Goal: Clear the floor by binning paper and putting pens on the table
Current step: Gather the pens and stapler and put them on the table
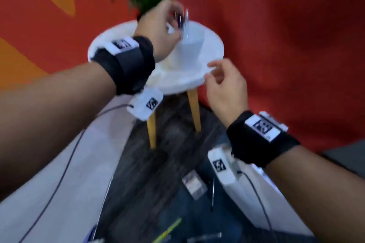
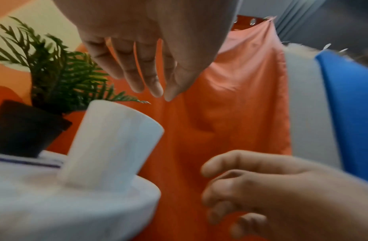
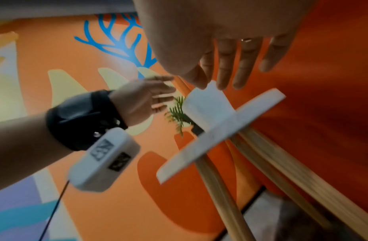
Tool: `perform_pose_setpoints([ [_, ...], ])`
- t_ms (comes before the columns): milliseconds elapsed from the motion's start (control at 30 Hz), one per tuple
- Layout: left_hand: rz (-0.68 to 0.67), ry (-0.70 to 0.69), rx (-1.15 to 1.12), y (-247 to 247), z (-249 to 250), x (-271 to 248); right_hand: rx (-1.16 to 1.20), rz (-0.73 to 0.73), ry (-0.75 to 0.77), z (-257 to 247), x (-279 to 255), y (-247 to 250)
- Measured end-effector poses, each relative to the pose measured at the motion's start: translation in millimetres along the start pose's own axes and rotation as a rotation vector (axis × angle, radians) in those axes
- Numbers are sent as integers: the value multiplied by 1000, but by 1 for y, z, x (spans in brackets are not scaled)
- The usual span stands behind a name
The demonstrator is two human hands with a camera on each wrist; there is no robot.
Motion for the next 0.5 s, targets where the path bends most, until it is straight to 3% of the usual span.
perform_pose_setpoints([
  [133,-141,-4,200,-19,8,-88,14,-119,-38,43,-53,-14],
  [267,-322,-194,-45,-59,7,-176,2,-281,-92,94,-121,-38],
  [500,-776,-2,-44,-132,-58,-329,-439,-797,-246,198,-251,-81],
])
Point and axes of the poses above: each hand's wrist, its own x-axis towards the middle knuckle, its own y-axis out of the back of the hand, z = x × y, the point moved 6 cm from there along x, towards the middle knuckle, and after that the axes turned 6 degrees about -y, right-handed, at the moved point
